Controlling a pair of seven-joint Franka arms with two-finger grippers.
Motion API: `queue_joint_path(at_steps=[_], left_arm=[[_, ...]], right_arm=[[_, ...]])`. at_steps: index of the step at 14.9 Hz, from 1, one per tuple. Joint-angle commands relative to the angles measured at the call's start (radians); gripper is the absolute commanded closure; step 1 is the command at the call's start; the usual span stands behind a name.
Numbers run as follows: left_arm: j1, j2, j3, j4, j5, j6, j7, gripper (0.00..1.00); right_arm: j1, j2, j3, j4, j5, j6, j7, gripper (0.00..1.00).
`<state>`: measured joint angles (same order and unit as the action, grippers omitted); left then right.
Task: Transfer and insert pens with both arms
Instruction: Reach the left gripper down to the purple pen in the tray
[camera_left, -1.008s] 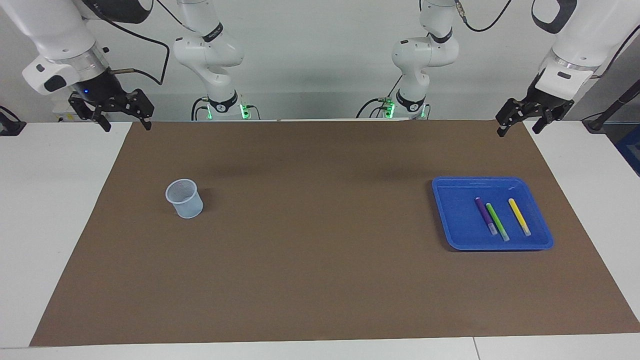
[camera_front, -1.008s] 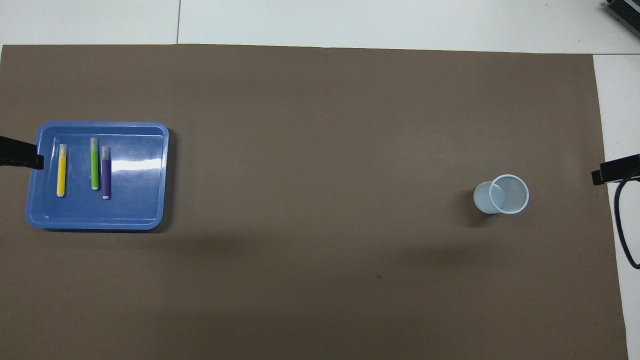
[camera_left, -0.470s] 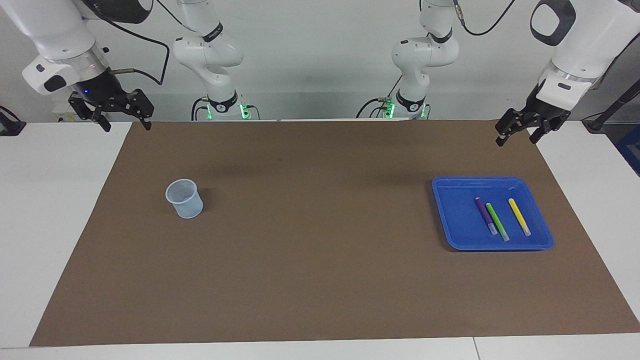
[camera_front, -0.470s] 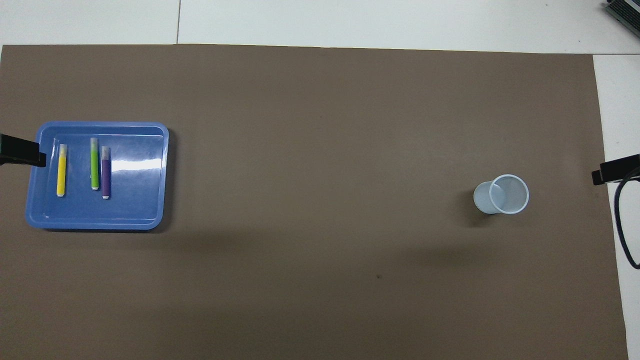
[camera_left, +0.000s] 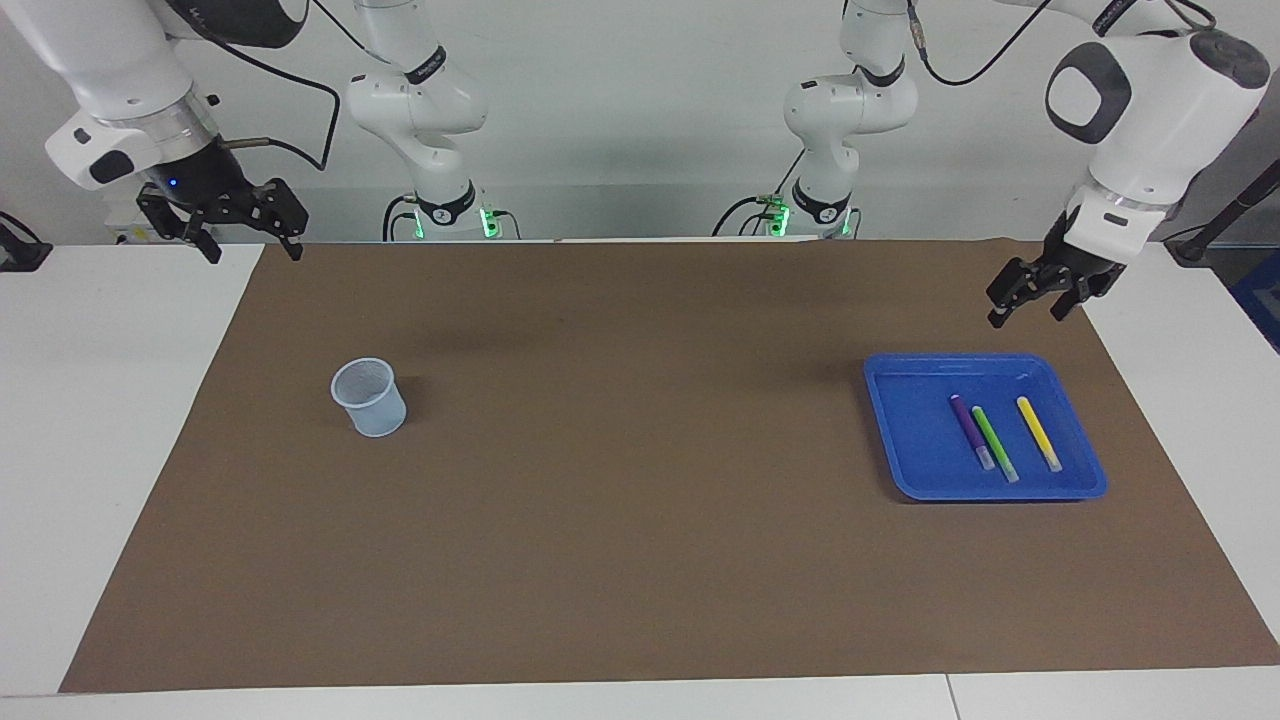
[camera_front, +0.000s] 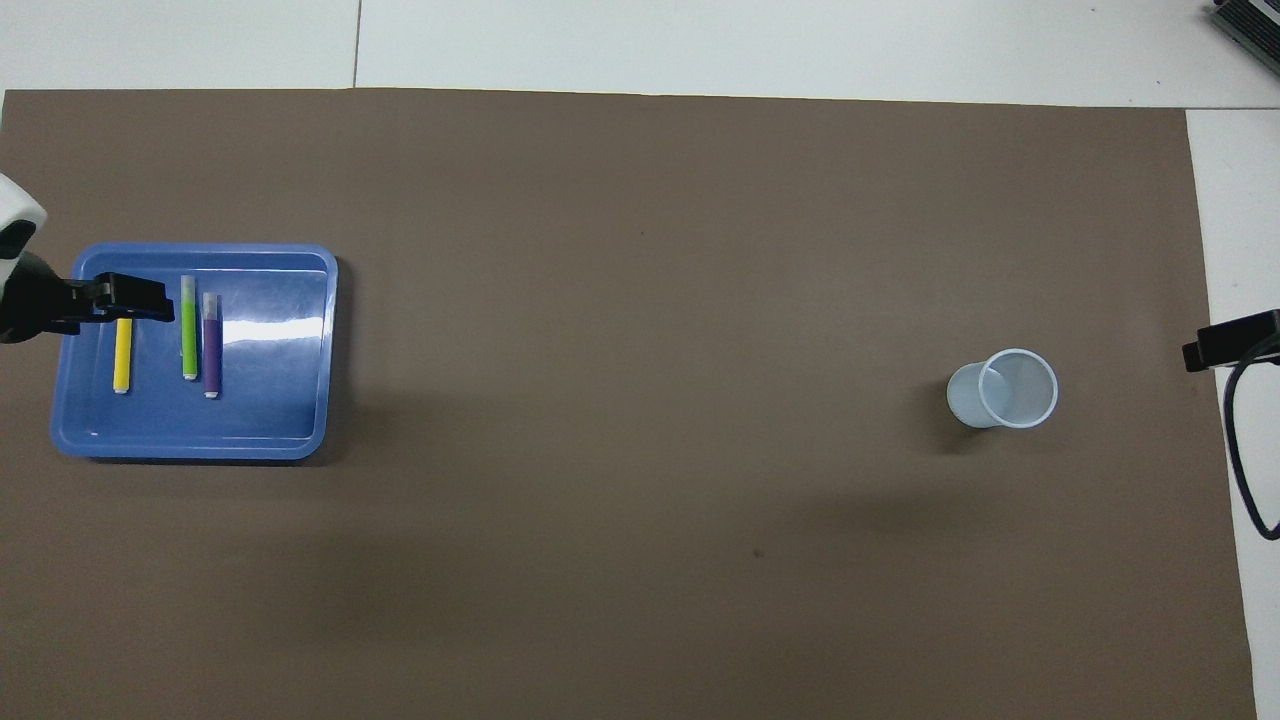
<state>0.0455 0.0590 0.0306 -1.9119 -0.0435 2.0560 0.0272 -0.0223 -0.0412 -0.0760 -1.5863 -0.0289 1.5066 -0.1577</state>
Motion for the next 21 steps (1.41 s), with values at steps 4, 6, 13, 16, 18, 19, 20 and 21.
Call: queue_joint_path(at_steps=[4, 6, 13, 16, 18, 19, 20, 21], left_arm=[[-0.001, 0.119, 0.000, -0.093, 0.001, 0.199, 0.072, 0.00], [-0.001, 0.165, 0.000, -0.093, 0.001, 0.228, 0.097, 0.00], [0.002, 0.240, 0.000, -0.098, 0.001, 0.271, 0.178, 0.00], [0.007, 0.242, 0.000, -0.099, 0.001, 0.276, 0.183, 0.00], [0.013, 0.242, 0.000, -0.110, 0.001, 0.288, 0.214, 0.00], [0.014, 0.242, 0.000, -0.114, 0.001, 0.292, 0.215, 0.00], [0.014, 0.242, 0.000, -0.114, 0.001, 0.293, 0.217, 0.00], [0.016, 0.243, 0.000, -0.114, 0.001, 0.293, 0.217, 0.00]], right_arm=[[0.042, 0.003, 0.005, -0.009, -0.029, -0.009, -0.045, 0.00], [0.065, 0.004, 0.012, -0.020, -0.014, -0.003, -0.026, 0.00], [0.131, 0.012, 0.012, -0.012, 0.135, 0.047, 0.149, 0.00], [0.107, 0.024, 0.004, -0.007, 0.147, 0.057, 0.142, 0.00], [0.090, 0.036, 0.004, -0.006, 0.147, 0.058, 0.141, 0.00], [0.088, 0.040, 0.004, -0.009, 0.159, 0.057, 0.141, 0.00], [0.091, 0.040, 0.002, -0.014, 0.173, 0.052, 0.142, 0.00], [0.091, 0.038, 0.002, -0.021, 0.173, 0.047, 0.142, 0.00]])
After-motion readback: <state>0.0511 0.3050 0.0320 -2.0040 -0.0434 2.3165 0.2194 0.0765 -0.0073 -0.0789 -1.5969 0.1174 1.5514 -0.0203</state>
